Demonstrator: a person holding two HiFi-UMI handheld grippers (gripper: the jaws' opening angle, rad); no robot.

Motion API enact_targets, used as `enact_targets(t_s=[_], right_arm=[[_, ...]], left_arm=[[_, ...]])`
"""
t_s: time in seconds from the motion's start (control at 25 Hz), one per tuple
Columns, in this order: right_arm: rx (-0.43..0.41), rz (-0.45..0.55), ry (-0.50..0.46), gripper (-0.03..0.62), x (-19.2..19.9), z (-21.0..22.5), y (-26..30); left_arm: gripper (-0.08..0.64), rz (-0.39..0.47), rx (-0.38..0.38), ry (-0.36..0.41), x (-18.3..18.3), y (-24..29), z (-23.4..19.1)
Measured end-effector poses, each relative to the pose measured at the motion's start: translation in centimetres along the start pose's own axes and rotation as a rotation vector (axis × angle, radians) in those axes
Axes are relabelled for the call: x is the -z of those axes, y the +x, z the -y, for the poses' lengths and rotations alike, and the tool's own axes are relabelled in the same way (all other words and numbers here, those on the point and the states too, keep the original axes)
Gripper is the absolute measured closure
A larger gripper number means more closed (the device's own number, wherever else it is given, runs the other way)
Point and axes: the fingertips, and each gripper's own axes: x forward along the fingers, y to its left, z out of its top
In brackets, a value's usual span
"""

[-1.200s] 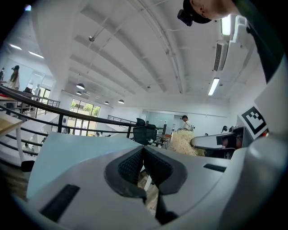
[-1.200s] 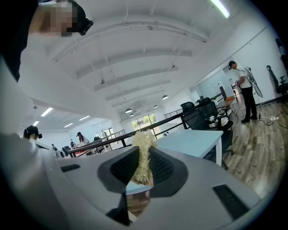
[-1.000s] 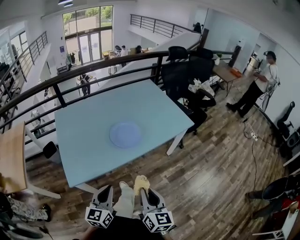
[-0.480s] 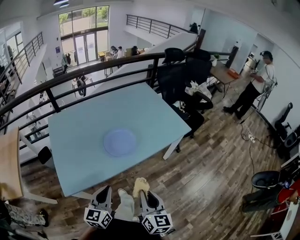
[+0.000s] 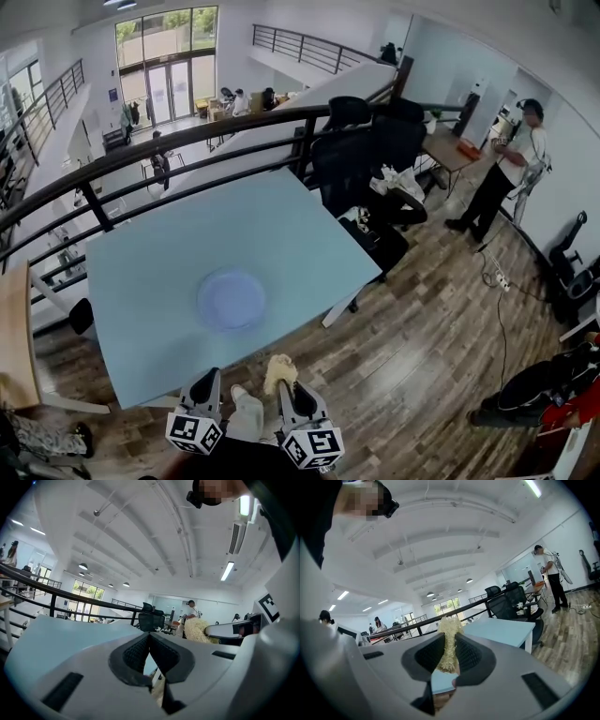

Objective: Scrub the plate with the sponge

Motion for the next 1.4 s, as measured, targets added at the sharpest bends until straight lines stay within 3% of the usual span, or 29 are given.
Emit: enact_targets(t_s=[0.4, 0.88, 1.4], right_arm=[[-0.027, -0.020, -0.007, 0.523, -2.5, 1.2, 5.8], [-0.004, -0.005, -0.018, 0.525, -4.7, 3.3, 12.9], [-0.098, -0.022, -0.026, 0.523, -5.4, 2.1, 20.7]], left_arm=[[0.558, -0.006, -0.049, -0.010, -1.9, 4.6, -3.4], [0.558, 0.011, -0.019, -0.002, -4.0, 11.8, -6.9], [0.558, 0.036, -0.111, 0.007, -5.6, 14.6, -12.6]])
